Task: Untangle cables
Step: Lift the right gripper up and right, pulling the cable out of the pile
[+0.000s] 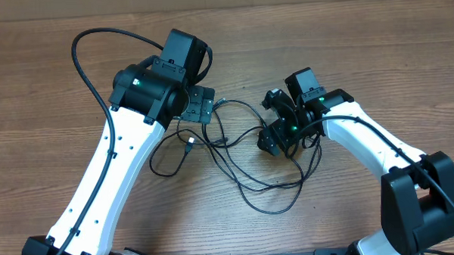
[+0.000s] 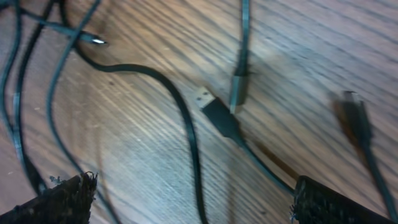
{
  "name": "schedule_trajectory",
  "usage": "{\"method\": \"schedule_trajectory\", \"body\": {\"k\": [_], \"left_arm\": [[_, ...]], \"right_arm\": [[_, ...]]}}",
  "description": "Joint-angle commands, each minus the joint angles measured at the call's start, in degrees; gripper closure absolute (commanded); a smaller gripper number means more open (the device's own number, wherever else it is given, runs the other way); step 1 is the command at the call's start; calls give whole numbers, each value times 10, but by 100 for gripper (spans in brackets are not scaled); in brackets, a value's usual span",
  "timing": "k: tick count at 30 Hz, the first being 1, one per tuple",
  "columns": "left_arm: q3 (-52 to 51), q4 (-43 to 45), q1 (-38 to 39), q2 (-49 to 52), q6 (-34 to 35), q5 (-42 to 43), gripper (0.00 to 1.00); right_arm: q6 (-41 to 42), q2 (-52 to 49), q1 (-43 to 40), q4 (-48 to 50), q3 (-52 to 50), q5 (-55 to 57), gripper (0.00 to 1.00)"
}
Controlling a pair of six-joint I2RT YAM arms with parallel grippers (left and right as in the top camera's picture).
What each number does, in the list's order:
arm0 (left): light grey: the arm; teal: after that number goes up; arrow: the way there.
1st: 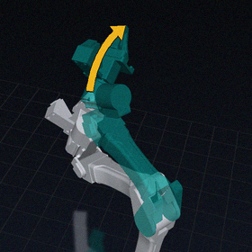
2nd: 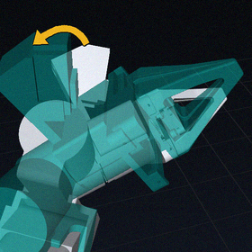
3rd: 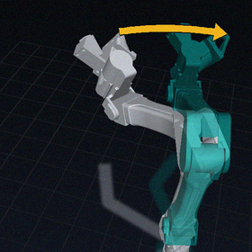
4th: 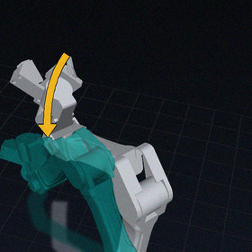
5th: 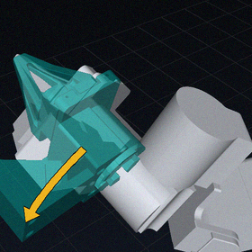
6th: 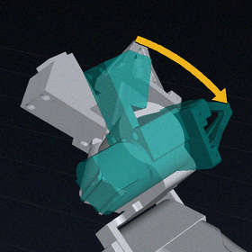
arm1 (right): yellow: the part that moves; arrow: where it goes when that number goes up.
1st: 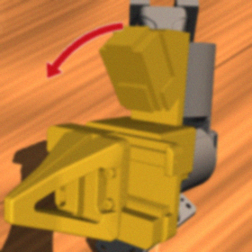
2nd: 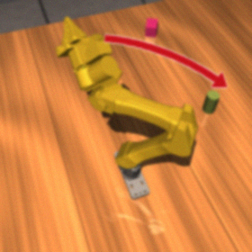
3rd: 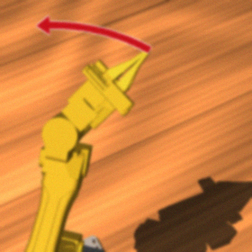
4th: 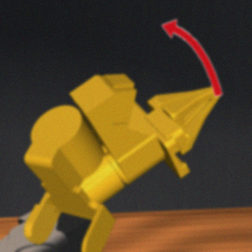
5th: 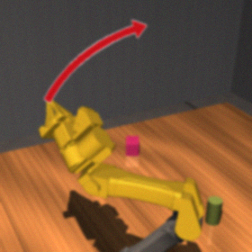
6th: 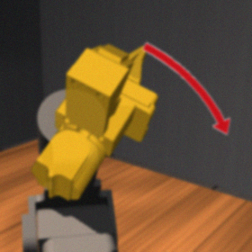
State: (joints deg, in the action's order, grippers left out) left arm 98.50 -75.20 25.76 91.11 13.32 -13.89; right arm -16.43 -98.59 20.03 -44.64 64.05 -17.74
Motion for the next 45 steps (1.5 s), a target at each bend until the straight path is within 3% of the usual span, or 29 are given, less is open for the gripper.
{"method": "schedule_trajectory", "body": {"k": [1,4,7,9,10,12,13,14,20,27,32,41,45], "left_arm": [[6,1,-2,3,-5,2,0],[6,1,-2,3,-5,2,0],[6,1,-2,3,-5,2,0],[6,1,-2,3,-5,2,0],[6,1,-2,3,-5,2,0],[6,1,-2,3,-5,2,0],[6,1,-2,3,-5,2,0],[6,1,-2,3,-5,2,1],[6,1,-2,3,-5,2,0],[6,1,-2,3,-5,2,0],[6,1,-2,3,-5,2,0],[6,1,-2,3,-5,2,1],[6,1,-2,3,-5,2,0]], "right_arm": [[-8,-7,3,0,-4,-36,0],[-8,-23,3,2,-12,-40,2],[-8,-42,3,9,-23,-54,11],[-12,-43,3,10,-27,-53,21],[-13,-43,3,11,-27,-54,31],[-13,-43,3,15,-26,-55,62],[-12,-43,3,15,-26,-55,87],[-12,-43,3,14,-26,-56,96],[-6,-42,1,-68,60,-62,96],[18,-19,-8,-277,330,45,96],[34,-7,-8,-363,518,98,96],[93,-1,-8,-380,770,106,96],[93,-1,-9,-373,826,120,96]]}}
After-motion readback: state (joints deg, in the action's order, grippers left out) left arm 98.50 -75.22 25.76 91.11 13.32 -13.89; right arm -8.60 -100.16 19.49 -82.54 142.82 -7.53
